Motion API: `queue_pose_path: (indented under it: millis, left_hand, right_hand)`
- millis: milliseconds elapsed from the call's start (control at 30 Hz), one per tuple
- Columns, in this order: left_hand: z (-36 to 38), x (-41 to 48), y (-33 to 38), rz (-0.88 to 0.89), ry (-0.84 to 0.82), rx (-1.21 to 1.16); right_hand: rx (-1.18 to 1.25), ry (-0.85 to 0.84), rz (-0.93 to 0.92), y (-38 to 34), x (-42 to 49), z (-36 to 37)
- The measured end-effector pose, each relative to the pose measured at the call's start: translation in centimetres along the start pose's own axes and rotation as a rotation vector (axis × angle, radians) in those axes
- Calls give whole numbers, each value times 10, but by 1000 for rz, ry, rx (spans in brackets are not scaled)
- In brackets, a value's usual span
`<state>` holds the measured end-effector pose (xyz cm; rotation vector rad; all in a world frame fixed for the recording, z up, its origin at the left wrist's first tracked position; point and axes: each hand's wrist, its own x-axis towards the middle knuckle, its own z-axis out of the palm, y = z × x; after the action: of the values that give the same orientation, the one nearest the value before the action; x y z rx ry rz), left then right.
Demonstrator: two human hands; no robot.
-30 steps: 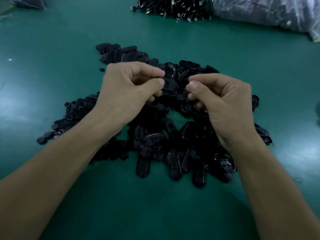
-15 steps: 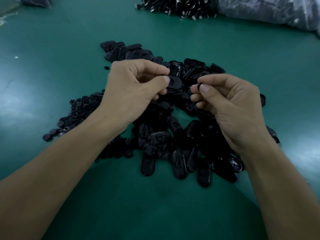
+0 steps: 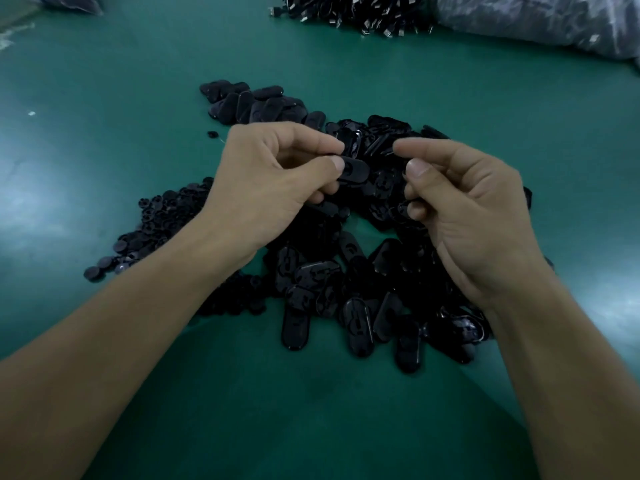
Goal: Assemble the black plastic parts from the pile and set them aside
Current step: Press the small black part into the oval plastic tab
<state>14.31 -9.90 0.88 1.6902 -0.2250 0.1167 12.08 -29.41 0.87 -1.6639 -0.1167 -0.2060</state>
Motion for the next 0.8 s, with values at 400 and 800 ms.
queue_pose_path:
  millis: [400,800]
  left_hand:
    - [1,-3,3,36,-60,-42]
    - [7,-7,5,52,-77,19]
  right_hand:
    - [-78,20,-65,-8,-6,6]
    - [-281,20,-144,-13,-9,12]
